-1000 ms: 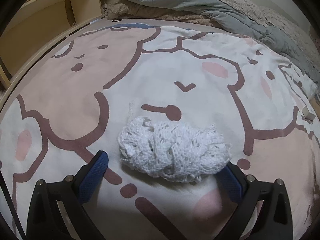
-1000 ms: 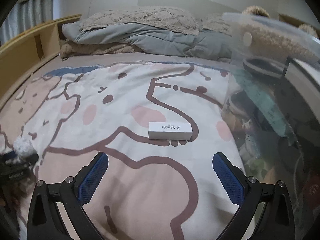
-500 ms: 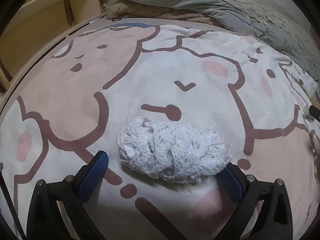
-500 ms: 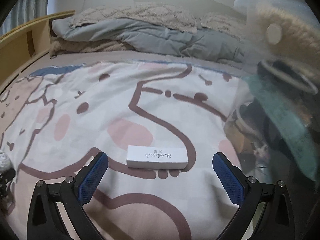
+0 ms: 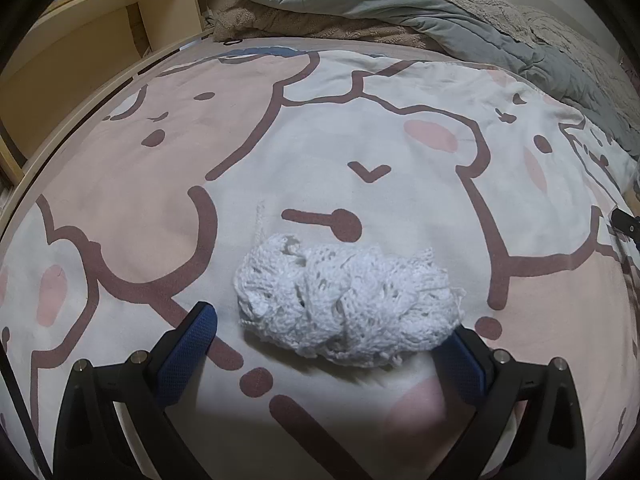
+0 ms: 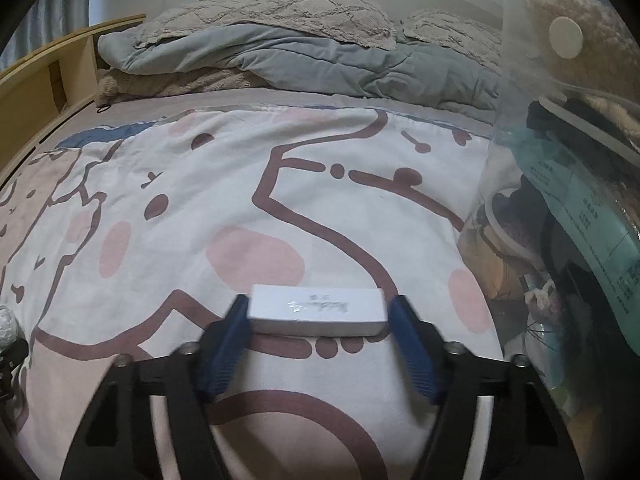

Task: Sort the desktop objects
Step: 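Close the left gripper on the lace cloth while the right gripper closes on the white box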

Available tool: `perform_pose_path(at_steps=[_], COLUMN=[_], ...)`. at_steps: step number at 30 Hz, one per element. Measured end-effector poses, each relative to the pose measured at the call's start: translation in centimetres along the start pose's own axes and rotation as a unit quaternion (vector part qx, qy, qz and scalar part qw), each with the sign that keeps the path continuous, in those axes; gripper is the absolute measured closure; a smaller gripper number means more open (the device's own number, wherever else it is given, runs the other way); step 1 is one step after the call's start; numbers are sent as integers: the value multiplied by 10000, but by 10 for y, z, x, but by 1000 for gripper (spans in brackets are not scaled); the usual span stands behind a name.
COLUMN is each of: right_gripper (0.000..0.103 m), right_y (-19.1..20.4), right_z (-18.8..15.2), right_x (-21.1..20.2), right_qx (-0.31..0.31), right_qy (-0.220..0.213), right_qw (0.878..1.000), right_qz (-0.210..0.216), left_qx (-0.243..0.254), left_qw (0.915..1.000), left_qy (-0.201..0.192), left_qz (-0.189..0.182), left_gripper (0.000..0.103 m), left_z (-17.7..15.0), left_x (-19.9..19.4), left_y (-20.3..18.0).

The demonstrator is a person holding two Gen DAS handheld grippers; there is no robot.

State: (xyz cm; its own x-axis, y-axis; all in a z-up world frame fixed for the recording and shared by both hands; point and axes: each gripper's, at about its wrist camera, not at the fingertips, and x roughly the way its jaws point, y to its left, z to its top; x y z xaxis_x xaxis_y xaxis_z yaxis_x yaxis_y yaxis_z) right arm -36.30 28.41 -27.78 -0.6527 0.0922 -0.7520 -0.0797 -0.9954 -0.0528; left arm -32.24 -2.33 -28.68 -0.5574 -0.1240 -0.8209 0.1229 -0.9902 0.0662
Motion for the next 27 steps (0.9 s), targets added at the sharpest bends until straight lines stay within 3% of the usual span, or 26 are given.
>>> perform_pose_path(at_steps=[6,20,23,27], right_gripper=[37,37,36,36], right_y=[6,56,61,68], right_z=[-4,-67,-83,-101], right_x=[-17,-92,-103,-113], right_qx=[-78,-487,-569,-612], right_qy=[-179,243,393,542], right_qw=[9998,9971,9955,9940], right_qz=[-31,535,654,728], left_qx=[-17,-238,-224,-232], left_qw=[10000,9988,9987,9986], left_qy=[-7,-179,-185,-231], left_qz=[-11,-390,-409,-407], left_gripper=[0,0,3,13], left_z=[0,-2,-2,-2], left_x=[0,-11,-11,-13], left_y=[0,5,4,4])
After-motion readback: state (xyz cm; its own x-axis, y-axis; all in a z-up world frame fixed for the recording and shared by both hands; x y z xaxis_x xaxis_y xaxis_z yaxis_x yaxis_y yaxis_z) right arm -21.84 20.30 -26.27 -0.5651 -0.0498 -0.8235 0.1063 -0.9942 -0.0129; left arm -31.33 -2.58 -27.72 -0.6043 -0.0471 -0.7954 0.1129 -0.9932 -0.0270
